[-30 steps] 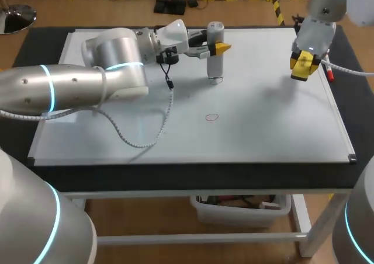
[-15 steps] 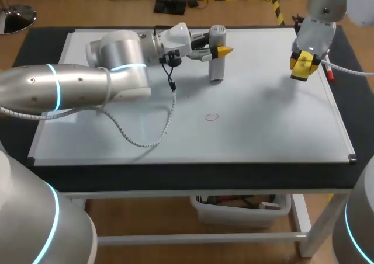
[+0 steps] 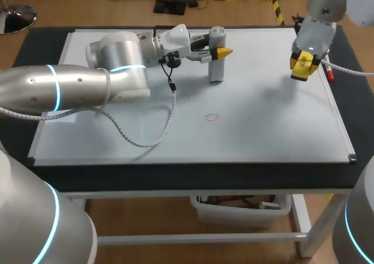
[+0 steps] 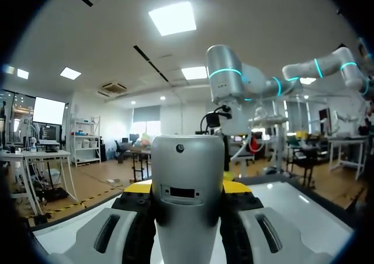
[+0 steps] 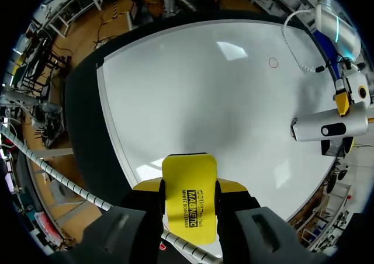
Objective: Pick up the inspection probe, press it on each red-marked spot on the whiteboard one by one, put down the probe, pick up the eraser, and wipe off all the red marks.
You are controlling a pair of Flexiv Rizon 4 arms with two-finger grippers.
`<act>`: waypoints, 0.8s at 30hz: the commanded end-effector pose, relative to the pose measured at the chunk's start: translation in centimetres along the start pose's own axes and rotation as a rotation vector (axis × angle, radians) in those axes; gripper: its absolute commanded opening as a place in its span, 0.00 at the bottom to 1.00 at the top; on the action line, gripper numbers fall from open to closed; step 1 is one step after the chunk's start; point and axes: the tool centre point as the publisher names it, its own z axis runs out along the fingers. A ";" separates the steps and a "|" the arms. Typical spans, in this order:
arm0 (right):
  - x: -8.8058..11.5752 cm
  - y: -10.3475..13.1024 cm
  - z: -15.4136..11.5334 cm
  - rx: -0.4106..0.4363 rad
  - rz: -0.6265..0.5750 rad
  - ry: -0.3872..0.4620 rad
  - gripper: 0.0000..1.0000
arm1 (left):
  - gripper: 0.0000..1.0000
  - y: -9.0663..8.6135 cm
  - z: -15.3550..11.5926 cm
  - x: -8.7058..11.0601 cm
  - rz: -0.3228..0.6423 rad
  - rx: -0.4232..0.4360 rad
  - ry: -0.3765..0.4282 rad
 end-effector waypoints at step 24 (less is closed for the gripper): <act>0.0 -0.1 -0.1 0.000 -0.003 0.002 0.00 | 0.00 -0.3 0.3 0.2 0.011 -0.011 0.009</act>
